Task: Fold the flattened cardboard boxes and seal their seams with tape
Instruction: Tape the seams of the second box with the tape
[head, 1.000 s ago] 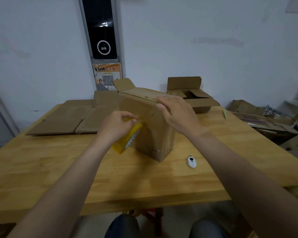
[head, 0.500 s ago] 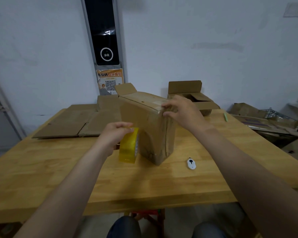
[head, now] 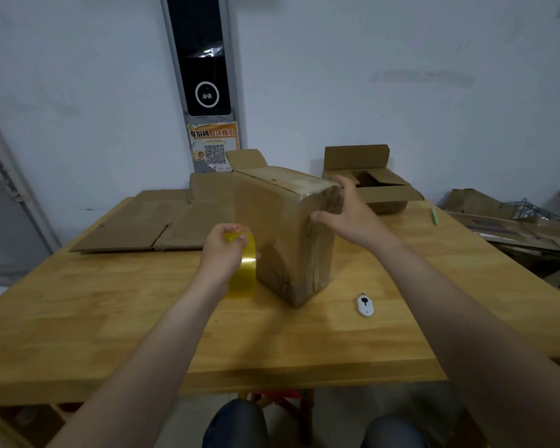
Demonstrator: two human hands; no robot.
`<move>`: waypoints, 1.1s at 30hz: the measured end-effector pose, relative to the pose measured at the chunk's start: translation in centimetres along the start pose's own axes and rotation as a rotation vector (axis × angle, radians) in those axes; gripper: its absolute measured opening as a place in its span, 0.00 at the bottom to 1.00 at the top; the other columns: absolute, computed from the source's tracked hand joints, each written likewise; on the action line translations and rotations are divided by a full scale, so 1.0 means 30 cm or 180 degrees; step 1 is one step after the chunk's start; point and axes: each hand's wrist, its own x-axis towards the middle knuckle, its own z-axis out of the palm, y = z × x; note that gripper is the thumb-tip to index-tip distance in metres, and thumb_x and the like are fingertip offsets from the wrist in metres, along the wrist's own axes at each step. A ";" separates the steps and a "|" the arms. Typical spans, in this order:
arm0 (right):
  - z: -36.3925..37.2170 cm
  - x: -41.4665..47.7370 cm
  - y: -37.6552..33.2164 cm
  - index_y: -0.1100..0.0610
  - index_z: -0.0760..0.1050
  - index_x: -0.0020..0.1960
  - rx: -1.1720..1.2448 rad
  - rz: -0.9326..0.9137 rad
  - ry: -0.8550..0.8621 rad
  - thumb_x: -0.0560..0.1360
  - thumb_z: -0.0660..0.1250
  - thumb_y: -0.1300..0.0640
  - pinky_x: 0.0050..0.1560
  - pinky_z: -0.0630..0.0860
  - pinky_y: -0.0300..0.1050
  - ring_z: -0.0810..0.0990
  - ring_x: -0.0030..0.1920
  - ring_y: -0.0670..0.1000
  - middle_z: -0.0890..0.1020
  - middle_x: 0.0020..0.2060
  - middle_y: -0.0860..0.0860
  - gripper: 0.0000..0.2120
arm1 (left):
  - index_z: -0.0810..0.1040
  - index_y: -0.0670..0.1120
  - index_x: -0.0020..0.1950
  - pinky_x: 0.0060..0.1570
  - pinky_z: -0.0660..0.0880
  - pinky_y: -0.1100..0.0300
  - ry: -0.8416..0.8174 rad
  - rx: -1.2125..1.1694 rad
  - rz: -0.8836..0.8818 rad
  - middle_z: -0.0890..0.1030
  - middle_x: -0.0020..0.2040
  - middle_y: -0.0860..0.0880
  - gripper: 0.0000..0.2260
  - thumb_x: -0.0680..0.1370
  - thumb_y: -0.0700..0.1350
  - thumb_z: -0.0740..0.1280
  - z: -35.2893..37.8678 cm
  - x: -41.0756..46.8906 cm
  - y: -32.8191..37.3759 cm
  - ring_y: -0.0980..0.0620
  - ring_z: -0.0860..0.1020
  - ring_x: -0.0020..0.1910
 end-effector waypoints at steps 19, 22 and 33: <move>-0.005 -0.004 -0.108 0.56 0.73 0.53 0.0075 -0.0034 0.0577 0.80 0.62 0.38 0.46 0.77 0.50 0.78 0.45 0.51 0.79 0.47 0.53 0.20 | 0.78 0.50 0.66 0.60 0.66 0.56 0.0222 -0.0043 0.0521 0.75 0.62 0.54 0.11 0.84 0.43 0.64 0.046 0.064 0.157 0.54 0.70 0.62; -0.036 0.001 -0.140 0.55 0.73 0.57 0.0082 -0.0024 0.0705 0.81 0.63 0.40 0.43 0.77 0.45 0.78 0.47 0.47 0.79 0.48 0.49 0.18 | 0.79 0.50 0.64 0.64 0.68 0.54 0.0147 -0.0031 0.0582 0.76 0.66 0.51 0.10 0.84 0.43 0.66 0.041 0.085 0.207 0.51 0.71 0.66; -0.070 -0.012 -0.137 0.52 0.69 0.72 0.0381 0.0117 0.0403 0.81 0.66 0.49 0.52 0.82 0.50 0.81 0.56 0.48 0.80 0.60 0.49 0.21 | 0.80 0.50 0.61 0.67 0.68 0.53 -0.0102 0.0098 0.0594 0.77 0.67 0.50 0.08 0.83 0.43 0.67 0.070 0.108 0.237 0.49 0.72 0.68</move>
